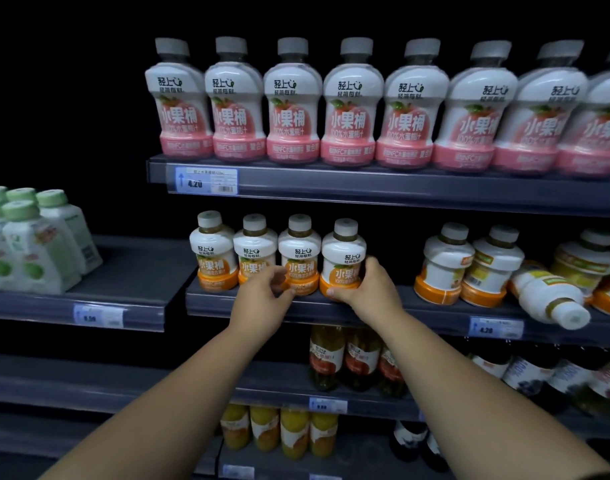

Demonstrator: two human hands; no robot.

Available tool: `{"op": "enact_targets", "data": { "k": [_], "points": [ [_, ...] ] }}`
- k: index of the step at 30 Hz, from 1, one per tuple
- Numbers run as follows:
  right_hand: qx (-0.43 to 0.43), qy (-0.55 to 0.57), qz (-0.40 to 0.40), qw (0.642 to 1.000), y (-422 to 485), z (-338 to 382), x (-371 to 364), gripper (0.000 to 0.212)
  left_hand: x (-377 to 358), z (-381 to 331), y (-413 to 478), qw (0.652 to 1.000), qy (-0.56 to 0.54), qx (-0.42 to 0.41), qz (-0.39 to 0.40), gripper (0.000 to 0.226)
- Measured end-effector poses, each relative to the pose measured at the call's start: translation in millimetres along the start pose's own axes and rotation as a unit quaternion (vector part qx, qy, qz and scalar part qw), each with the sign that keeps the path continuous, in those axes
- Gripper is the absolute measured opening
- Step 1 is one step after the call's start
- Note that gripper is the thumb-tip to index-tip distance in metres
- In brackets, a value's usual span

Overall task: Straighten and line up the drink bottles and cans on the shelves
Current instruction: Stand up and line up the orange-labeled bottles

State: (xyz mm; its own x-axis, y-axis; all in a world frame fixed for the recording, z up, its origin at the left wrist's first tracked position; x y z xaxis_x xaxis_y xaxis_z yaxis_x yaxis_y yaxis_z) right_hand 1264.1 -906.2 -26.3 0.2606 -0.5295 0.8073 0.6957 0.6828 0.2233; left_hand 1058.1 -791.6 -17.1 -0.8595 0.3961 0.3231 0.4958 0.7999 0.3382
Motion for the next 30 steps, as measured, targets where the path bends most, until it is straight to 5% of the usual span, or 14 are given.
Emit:
{"op": "enact_targets", "data": {
  "k": [6, 12, 17, 23, 30],
  "points": [
    [0.023, 0.040, -0.034, 0.998, -18, -13, 23, 0.086, -43, -23, -6, 0.998, -0.004, -0.034, 0.050, 0.038],
    [-0.016, 0.111, -0.121, 0.986, -40, -71, 76, 0.056, -126, -63, -16, 0.988, -0.044, -0.075, 0.125, 0.042],
    [-0.088, 0.130, -0.202, 0.967, -50, -134, 117, 0.054, -189, -84, -17, 0.985, -0.077, -0.050, 0.145, 0.055],
    [-0.133, 0.137, -0.216, 0.958, -38, -173, 125, 0.093, -237, -91, -2, 0.985, -0.125, -0.020, 0.114, 0.093],
    [-0.136, 0.083, -0.213, 0.964, -9, -186, 129, 0.091, -264, -94, 22, 0.994, -0.100, -0.004, 0.052, 0.086]
  ]
}}
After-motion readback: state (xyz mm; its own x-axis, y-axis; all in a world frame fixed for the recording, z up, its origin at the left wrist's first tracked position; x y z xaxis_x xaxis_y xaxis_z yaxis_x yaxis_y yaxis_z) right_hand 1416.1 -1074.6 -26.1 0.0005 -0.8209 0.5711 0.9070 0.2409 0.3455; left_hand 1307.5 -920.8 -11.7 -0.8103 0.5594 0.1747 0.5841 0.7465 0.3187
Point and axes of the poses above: each hand's wrist, its own y-axis towards the middle knuckle, its own x-axis out of the back of the hand, z = x × y, the point moved 10 cm from there along y, towards the middle knuckle, and after that the axes turned 15 degrees about -y, right-handed, at the moved point
